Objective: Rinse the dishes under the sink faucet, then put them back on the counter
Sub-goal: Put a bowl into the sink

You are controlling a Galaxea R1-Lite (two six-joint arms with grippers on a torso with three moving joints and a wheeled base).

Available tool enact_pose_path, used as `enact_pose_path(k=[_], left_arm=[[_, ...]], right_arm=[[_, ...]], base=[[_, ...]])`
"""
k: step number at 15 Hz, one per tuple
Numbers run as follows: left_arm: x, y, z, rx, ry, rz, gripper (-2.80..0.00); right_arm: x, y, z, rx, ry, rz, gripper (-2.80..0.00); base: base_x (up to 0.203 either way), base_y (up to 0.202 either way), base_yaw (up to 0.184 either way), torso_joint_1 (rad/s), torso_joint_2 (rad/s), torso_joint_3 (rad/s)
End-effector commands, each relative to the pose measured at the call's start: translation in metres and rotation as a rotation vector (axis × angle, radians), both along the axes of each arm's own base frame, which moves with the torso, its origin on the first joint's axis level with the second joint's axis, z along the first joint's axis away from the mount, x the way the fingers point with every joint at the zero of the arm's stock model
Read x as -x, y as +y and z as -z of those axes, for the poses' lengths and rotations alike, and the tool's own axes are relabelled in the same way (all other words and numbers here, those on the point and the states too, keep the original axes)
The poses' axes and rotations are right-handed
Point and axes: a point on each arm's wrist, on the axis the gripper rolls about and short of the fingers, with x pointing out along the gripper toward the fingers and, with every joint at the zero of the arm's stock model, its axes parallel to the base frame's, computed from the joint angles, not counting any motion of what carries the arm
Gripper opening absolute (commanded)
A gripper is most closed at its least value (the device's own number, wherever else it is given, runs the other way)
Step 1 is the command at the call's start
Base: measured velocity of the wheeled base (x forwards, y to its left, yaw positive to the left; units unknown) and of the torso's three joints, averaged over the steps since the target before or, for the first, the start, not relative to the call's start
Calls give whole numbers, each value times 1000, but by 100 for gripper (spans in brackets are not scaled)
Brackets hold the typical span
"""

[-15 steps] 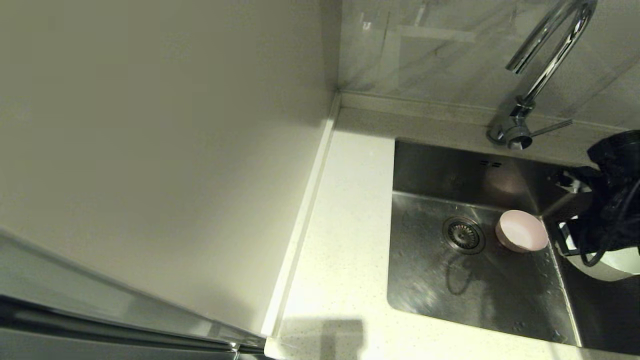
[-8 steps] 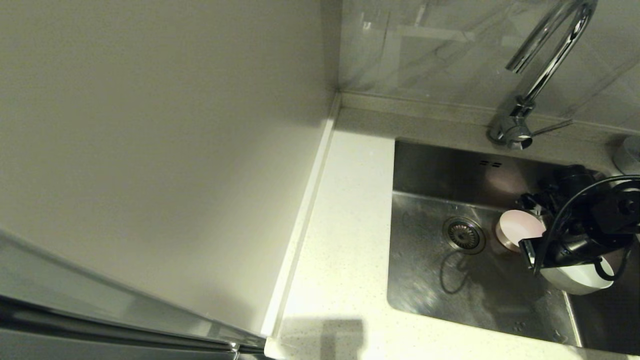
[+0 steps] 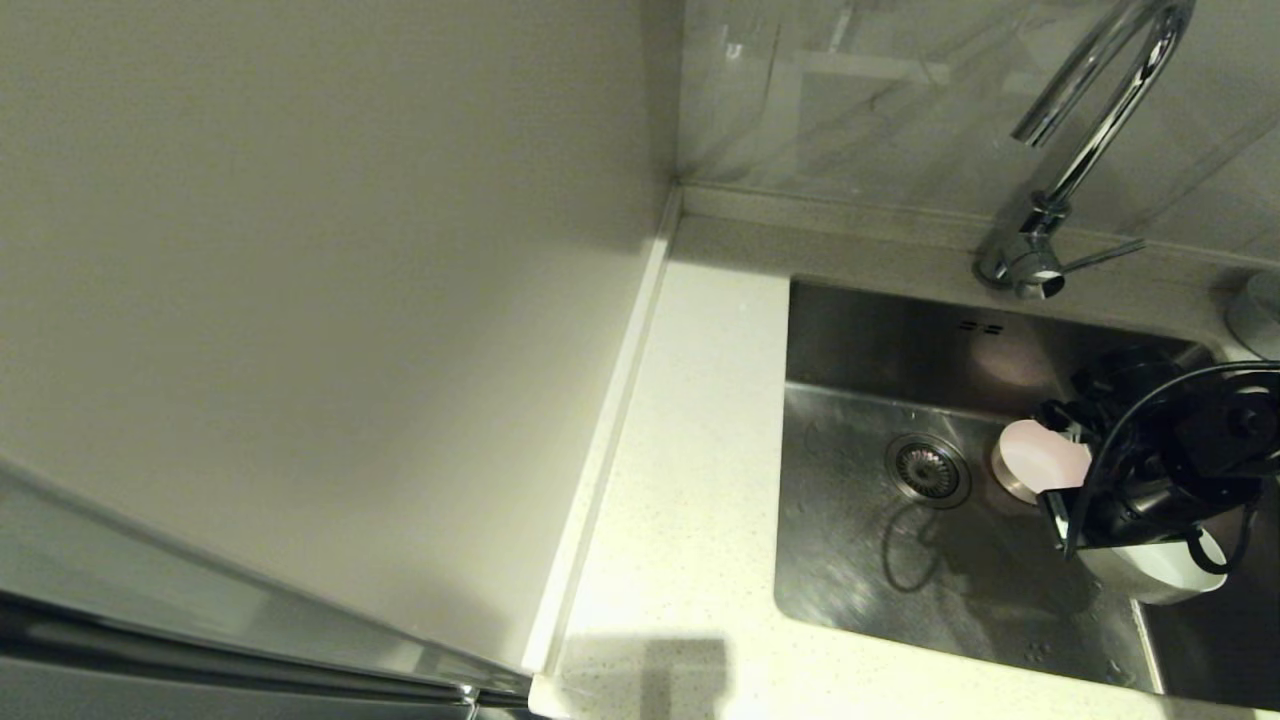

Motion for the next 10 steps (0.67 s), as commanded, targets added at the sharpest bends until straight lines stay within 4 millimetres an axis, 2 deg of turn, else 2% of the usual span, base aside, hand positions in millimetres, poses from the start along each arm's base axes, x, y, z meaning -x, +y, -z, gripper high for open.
enact_pose_path(k=[1, 10], left_arm=[[0, 0, 0, 0, -3, 1, -280], [0, 0, 0, 1, -3, 0, -280]], right_arm=[[-5, -3, 7, -5, 14, 7, -280], [-56, -7, 62, -33, -82, 57, -280]], base=[[0, 0, 0, 0, 0, 0], [0, 0, 0, 0, 0, 0]])
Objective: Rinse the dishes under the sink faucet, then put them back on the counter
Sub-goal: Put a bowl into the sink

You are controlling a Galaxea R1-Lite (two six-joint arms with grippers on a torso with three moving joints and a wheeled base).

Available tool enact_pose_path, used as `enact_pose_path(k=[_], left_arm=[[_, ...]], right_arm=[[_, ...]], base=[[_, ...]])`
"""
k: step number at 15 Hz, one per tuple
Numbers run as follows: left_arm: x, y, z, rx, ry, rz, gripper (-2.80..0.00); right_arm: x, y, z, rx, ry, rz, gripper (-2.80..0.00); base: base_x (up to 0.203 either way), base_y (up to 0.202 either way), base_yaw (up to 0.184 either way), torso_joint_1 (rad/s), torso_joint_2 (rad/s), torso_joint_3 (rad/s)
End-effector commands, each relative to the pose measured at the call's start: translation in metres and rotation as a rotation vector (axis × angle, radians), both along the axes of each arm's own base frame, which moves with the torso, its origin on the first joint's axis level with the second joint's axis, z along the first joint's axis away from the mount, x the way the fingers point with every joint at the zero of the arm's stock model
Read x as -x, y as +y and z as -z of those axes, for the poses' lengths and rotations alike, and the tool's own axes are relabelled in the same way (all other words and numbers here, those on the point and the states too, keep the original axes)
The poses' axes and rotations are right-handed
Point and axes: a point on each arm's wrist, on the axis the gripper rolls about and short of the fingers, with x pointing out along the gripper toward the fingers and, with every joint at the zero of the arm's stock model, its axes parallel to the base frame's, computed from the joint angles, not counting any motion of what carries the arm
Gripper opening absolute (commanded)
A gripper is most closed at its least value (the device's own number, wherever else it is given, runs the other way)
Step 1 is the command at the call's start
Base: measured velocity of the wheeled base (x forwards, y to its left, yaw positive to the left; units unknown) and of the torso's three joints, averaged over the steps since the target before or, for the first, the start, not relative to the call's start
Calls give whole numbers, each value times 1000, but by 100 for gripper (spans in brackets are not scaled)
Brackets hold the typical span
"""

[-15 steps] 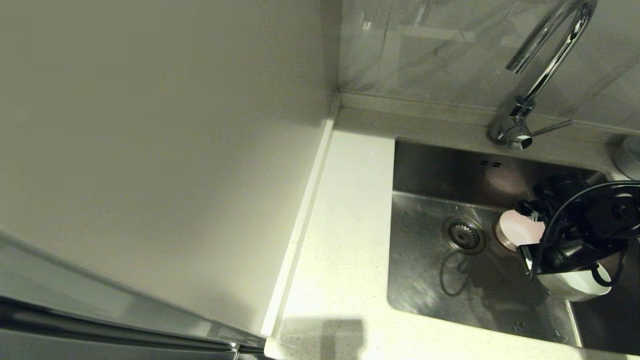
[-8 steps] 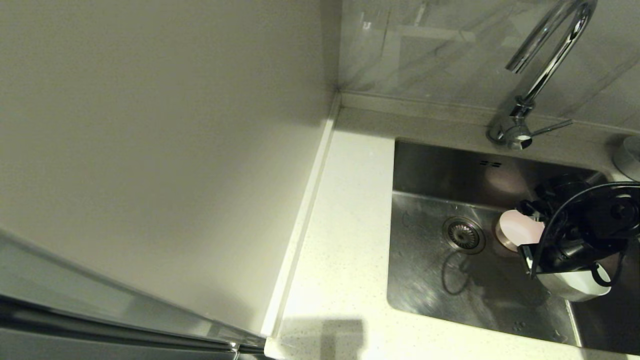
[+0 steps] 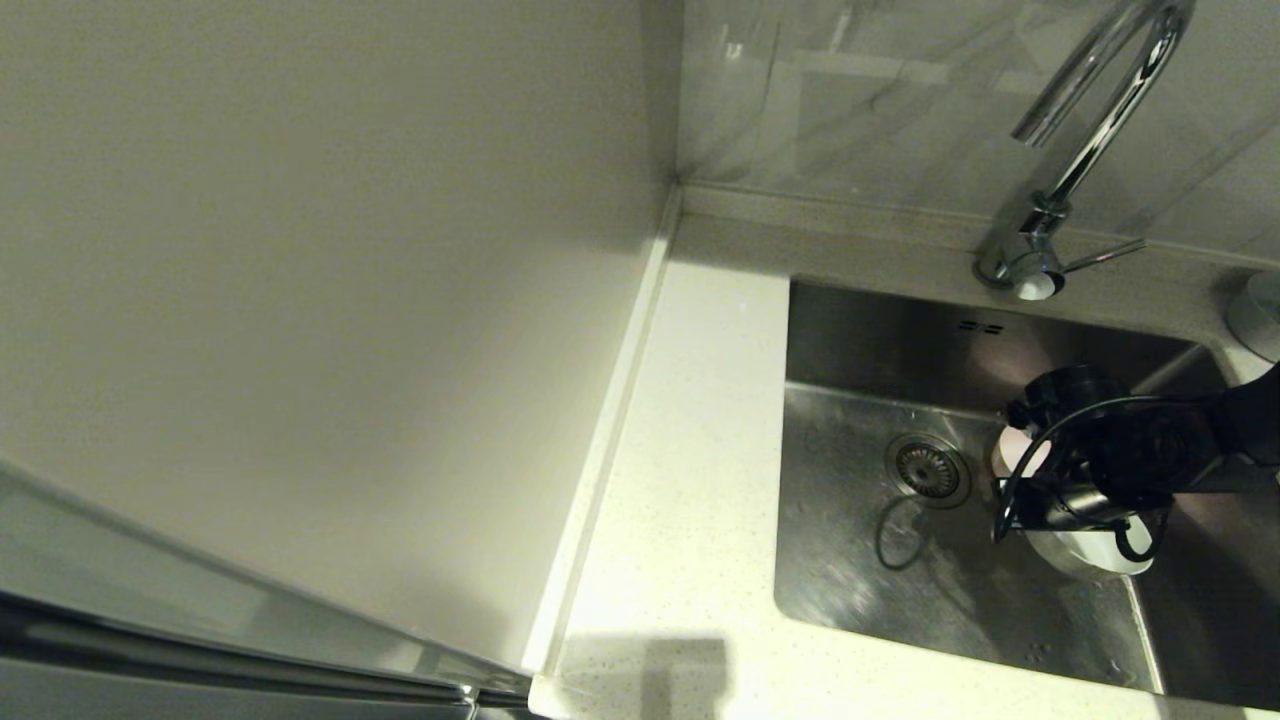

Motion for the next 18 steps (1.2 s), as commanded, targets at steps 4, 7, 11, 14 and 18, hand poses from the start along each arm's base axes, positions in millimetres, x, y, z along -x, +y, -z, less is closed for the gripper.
enact_pose_path(k=[4, 7, 11, 14, 18], left_arm=[[0, 0, 0, 1, -5, -1, -280], [0, 0, 0, 0, -5, 0, -280], [0, 0, 0, 1, -3, -1, -280], [0, 0, 0, 0, -4, 0, -280], [0, 0, 0, 0, -4, 0, -280]], right_arm=[[-23, -3, 26, -19, 23, 36, -280], [-31, -8, 30, -18, 15, 49, -280], [-37, -9, 38, -6, 27, 58, -280], [-41, -10, 42, -2, 29, 60, -280], [-44, -15, 30, 9, -13, 77, 0]], base=[[0, 0, 0, 0, 0, 0], [0, 0, 0, 0, 0, 0], [0, 0, 0, 0, 0, 0], [0, 0, 0, 0, 0, 0], [0, 0, 0, 0, 0, 0]])
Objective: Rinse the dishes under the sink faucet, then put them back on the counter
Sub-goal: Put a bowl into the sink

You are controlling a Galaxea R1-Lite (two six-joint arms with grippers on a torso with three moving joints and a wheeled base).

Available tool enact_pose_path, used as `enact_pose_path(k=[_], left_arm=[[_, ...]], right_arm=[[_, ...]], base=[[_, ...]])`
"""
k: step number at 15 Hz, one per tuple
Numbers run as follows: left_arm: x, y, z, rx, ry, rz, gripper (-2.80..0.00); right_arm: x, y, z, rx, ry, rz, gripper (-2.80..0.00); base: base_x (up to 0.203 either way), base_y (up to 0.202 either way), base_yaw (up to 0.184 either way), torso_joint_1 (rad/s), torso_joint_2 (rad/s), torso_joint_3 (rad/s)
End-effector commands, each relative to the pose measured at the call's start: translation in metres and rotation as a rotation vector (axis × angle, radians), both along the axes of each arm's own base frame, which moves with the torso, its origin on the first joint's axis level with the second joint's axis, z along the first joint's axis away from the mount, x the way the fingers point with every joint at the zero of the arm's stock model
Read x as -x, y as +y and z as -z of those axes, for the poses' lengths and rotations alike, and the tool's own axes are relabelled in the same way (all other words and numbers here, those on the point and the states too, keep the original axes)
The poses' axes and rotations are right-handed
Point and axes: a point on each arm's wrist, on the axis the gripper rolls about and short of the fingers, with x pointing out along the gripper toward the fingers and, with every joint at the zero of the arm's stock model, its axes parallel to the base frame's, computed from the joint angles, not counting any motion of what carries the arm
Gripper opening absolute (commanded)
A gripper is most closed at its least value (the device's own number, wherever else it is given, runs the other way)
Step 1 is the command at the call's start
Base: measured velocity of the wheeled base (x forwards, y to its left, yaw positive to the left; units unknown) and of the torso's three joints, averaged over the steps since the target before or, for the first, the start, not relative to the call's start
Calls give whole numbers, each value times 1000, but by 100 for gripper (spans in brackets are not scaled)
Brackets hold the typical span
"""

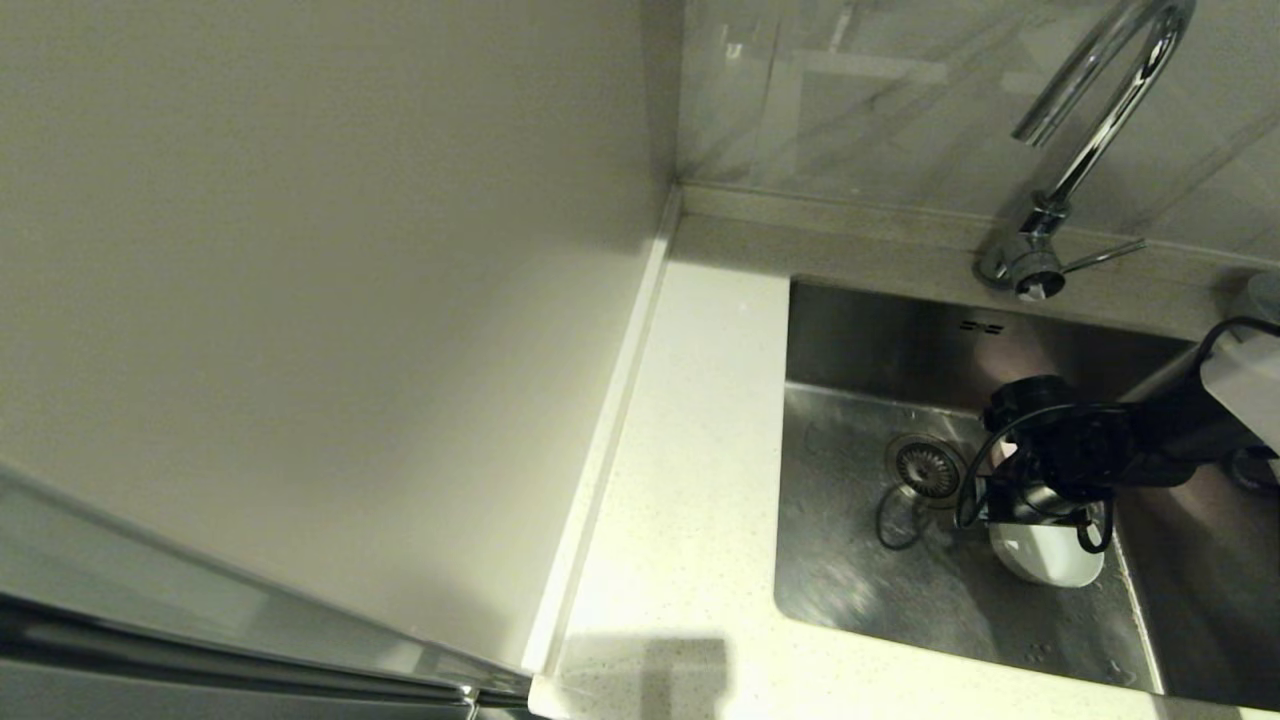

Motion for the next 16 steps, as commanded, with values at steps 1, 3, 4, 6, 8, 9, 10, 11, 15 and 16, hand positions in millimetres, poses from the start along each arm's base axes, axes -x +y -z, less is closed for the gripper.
enact_pose_path(k=[1, 3, 4, 6, 8, 9, 10, 11, 15, 16], left_arm=[[0, 0, 0, 0, -4, 0, -280], [0, 0, 0, 1, -4, -1, -280], [0, 0, 0, 1, -4, -1, -280], [0, 0, 0, 1, -4, 0, -280], [0, 0, 0, 1, -4, -1, -280], [0, 0, 0, 1, -4, 1, -280], [0, 0, 0, 1, -4, -1, -280], [0, 0, 0, 1, -5, -1, -280], [0, 0, 0, 1, -4, -1, -280], [0, 0, 0, 1, -4, -1, -280]], right_arm=[[3, -5, -13, 2, -28, 15, 0], [6, -14, -24, 2, -55, 38, 0], [10, -17, -30, 3, -67, 46, 0], [28, -21, -56, 3, -96, 62, 0], [62, -24, -90, -7, -131, 76, 0], [82, -26, -105, -12, -145, 85, 0], [104, -26, -119, -15, -157, 97, 0], [127, -26, -131, -18, -167, 110, 0], [220, -14, -173, -16, -207, 139, 0], [241, -9, -177, -12, -204, 143, 0]], base=[[0, 0, 0, 0, 0, 0], [0, 0, 0, 0, 0, 0], [0, 0, 0, 0, 0, 0], [0, 0, 0, 0, 0, 0], [0, 0, 0, 0, 0, 0], [0, 0, 0, 0, 0, 0], [0, 0, 0, 0, 0, 0], [0, 0, 0, 0, 0, 0], [0, 0, 0, 0, 0, 0], [0, 0, 0, 0, 0, 0]])
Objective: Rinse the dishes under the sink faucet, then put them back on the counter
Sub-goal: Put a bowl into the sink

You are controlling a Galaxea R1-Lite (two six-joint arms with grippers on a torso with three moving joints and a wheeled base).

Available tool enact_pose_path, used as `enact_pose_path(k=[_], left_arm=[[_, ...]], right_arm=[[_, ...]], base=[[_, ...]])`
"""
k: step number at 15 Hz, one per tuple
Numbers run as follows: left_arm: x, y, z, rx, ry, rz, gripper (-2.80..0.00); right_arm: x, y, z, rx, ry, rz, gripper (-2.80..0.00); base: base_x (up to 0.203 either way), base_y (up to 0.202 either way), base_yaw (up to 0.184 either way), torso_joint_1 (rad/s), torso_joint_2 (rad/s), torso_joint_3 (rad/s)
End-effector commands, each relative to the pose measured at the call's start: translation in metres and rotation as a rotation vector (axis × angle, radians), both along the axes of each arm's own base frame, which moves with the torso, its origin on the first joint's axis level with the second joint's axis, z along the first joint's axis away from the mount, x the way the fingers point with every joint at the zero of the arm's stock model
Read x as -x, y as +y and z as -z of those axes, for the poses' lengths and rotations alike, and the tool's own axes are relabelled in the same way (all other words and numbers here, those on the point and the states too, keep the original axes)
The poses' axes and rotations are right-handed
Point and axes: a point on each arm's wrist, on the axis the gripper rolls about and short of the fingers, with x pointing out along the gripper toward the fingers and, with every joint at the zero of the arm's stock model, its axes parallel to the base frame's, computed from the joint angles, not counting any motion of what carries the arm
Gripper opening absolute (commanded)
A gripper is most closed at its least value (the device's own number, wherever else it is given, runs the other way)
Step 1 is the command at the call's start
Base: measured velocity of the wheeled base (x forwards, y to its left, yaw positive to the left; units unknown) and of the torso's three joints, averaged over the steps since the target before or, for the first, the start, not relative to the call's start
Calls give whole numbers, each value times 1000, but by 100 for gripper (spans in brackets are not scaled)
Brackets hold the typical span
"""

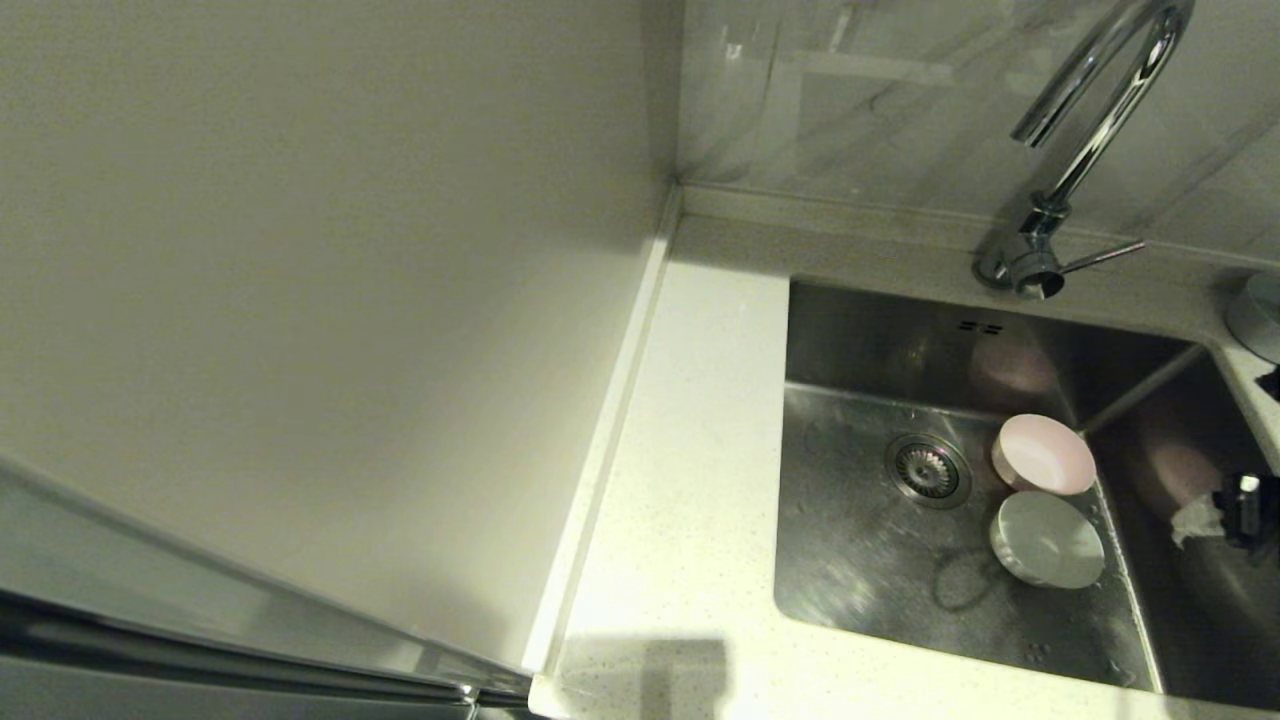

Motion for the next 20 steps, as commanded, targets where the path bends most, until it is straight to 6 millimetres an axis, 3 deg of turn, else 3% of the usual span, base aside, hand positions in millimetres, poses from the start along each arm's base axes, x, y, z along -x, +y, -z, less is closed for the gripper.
enact_pose_path(k=[1, 4, 5, 10, 15, 20], left_arm=[[0, 0, 0, 1, -3, -1, -280], [0, 0, 0, 1, -3, 0, -280], [0, 0, 0, 1, -4, 0, -280], [0, 0, 0, 1, -4, 0, -280], [0, 0, 0, 1, -3, 0, -280], [0, 0, 0, 1, -3, 0, -280]], right_arm=[[64, 16, -26, 39, -91, 20, 0], [116, 28, -23, 56, -20, 61, 0], [123, 27, -23, 57, 0, 92, 0], [133, 20, -27, 81, -20, 214, 0], [141, 23, -26, 82, -42, 221, 0], [175, 40, -29, 128, -149, 220, 0]], base=[[0, 0, 0, 0, 0, 0], [0, 0, 0, 0, 0, 0], [0, 0, 0, 0, 0, 0], [0, 0, 0, 0, 0, 0], [0, 0, 0, 0, 0, 0], [0, 0, 0, 0, 0, 0]])
